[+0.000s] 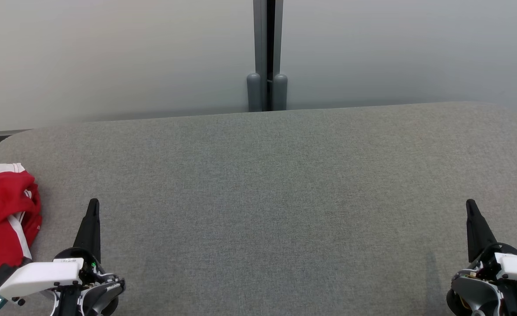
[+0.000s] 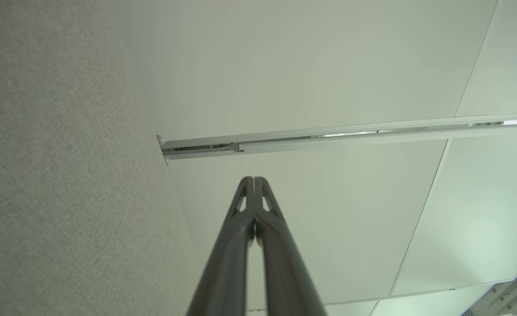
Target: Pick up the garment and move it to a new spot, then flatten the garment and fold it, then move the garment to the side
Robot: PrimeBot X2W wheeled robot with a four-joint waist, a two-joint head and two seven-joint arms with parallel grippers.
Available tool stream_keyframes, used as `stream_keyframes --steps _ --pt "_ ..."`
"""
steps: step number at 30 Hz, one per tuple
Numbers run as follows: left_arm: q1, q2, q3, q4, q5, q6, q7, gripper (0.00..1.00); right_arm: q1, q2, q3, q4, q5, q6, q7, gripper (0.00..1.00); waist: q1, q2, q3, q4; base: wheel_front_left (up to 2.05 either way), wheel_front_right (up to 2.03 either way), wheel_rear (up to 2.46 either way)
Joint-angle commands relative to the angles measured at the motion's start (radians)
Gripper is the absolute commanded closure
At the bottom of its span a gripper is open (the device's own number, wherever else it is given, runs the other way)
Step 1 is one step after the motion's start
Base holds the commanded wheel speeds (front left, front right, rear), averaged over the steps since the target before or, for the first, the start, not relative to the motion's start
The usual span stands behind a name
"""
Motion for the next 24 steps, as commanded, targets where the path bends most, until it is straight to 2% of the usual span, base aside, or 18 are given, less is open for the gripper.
stream_keyframes --steps 1,10,11,24 --pt "-0.010 0.003 0.002 0.000 -0.001 -0.004 0.001 1.00 -0.011 -0.001 0.000 0.001 0.001 0.000 0.003 1.00 0.0000 0.0000 0.000 0.000 0.00 0.00 0.00" --pt "-0.010 0.003 0.002 0.000 -0.001 -0.004 0.001 1.00 -0.011 -0.001 0.001 0.001 0.001 0.000 0.003 1.00 0.0000 0.0000 0.000 0.000 0.00 0.00 0.00" --pt "0.000 0.000 0.000 0.000 0.000 0.000 0.000 0.00 0.000 0.000 0.000 0.000 0.000 0.000 0.000 0.00 0.0000 0.0000 0.000 0.000 0.00 0.00 0.00" --pt "-0.019 0.005 -0.058 -0.018 0.043 0.000 -0.055 0.00 0.011 -0.016 0.016 -0.034 -0.052 0.000 -0.047 0.00 0.0000 0.0000 -0.001 0.002 0.00 0.00 0.00"
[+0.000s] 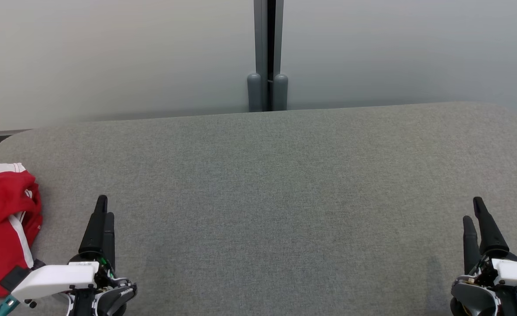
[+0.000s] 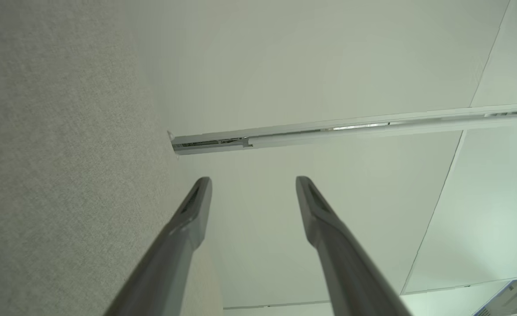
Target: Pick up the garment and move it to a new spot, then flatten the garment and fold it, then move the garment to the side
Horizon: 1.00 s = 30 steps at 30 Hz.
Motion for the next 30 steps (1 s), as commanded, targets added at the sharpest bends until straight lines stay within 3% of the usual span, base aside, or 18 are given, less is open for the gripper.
stream_keyframes --steps 1,16,30 --pt "-0.038 0.013 -0.013 -0.026 0.032 -0.002 -0.016 0.00 -0.014 -0.020 0.009 -0.032 -0.030 0.000 -0.019 0.00 0.0000 0.0000 -0.001 0.001 0.00 0.00 0.00" --pt "-0.041 0.025 -0.044 -0.090 0.346 -0.002 -0.079 0.00 -0.002 -0.062 0.040 -0.078 -0.310 0.000 -0.087 0.00 0.0000 0.0000 -0.007 0.005 0.00 0.00 0.00" --pt "-0.015 0.045 -0.085 -0.105 0.617 0.014 -0.131 0.00 0.038 -0.075 0.056 -0.145 -0.602 0.000 -0.086 0.00 0.0000 0.0000 -0.017 0.008 0.00 0.00 0.00"
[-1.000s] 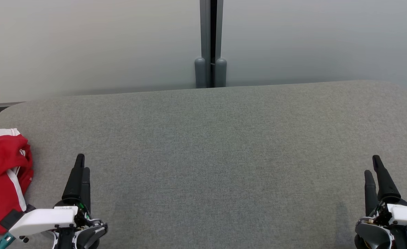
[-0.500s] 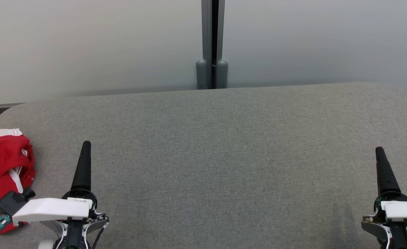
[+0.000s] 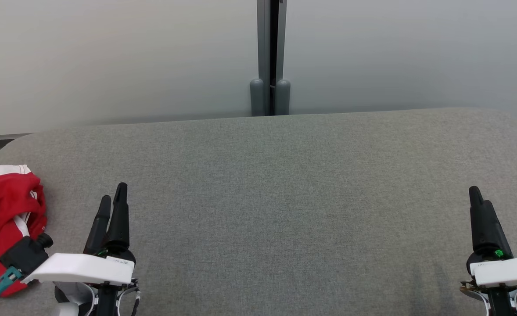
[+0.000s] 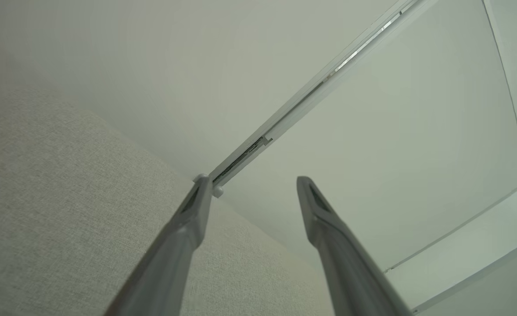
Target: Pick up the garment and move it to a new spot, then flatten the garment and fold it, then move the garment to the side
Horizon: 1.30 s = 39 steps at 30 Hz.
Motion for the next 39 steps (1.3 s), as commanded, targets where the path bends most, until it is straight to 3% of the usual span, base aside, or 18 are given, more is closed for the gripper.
stream_keyframes --steps 1,21,39 --pt "-0.012 0.012 -0.004 -0.016 0.039 0.004 -0.011 0.00 -0.001 -0.011 0.004 -0.022 -0.039 0.000 0.000 0.00 0.0000 -0.0001 -0.001 0.000 0.00 0.00 0.00" --pt "0.032 0.048 -0.041 0.017 0.327 0.034 -0.073 0.00 0.042 -0.023 0.035 -0.027 -0.318 0.000 -0.019 0.00 0.0000 -0.0001 -0.017 0.001 0.00 0.00 0.00" --pt "0.066 0.048 -0.064 0.055 0.494 0.043 -0.120 0.00 0.079 -0.015 0.061 -0.007 -0.482 0.000 -0.044 0.00 0.0000 -0.0001 -0.031 0.008 0.00 0.00 0.00"
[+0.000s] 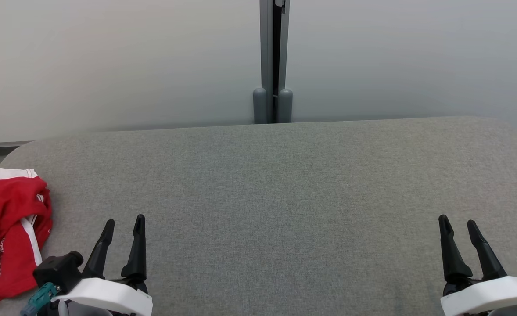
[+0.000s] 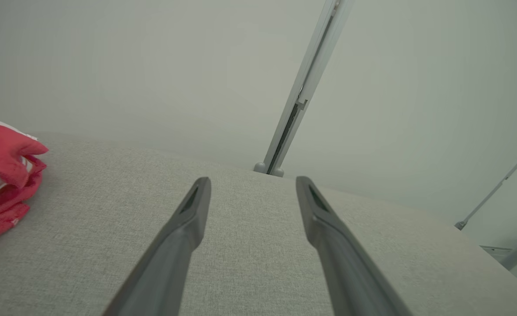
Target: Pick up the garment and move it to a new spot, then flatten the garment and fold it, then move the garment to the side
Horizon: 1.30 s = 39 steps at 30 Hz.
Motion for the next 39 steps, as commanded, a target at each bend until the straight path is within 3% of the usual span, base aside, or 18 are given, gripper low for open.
stream_keyframes --steps 1,39 --pt "0.002 0.009 -0.002 -0.002 0.031 0.003 -0.010 0.00 0.005 -0.008 0.002 -0.005 -0.032 0.000 -0.011 0.00 0.0000 0.0000 -0.002 0.003 0.00 0.00 0.00" --pt "0.021 0.011 -0.025 0.056 0.299 0.012 -0.086 0.00 0.055 0.007 0.006 -0.012 -0.294 0.000 -0.031 0.00 -0.0001 0.0000 -0.028 0.006 0.00 0.00 0.00"
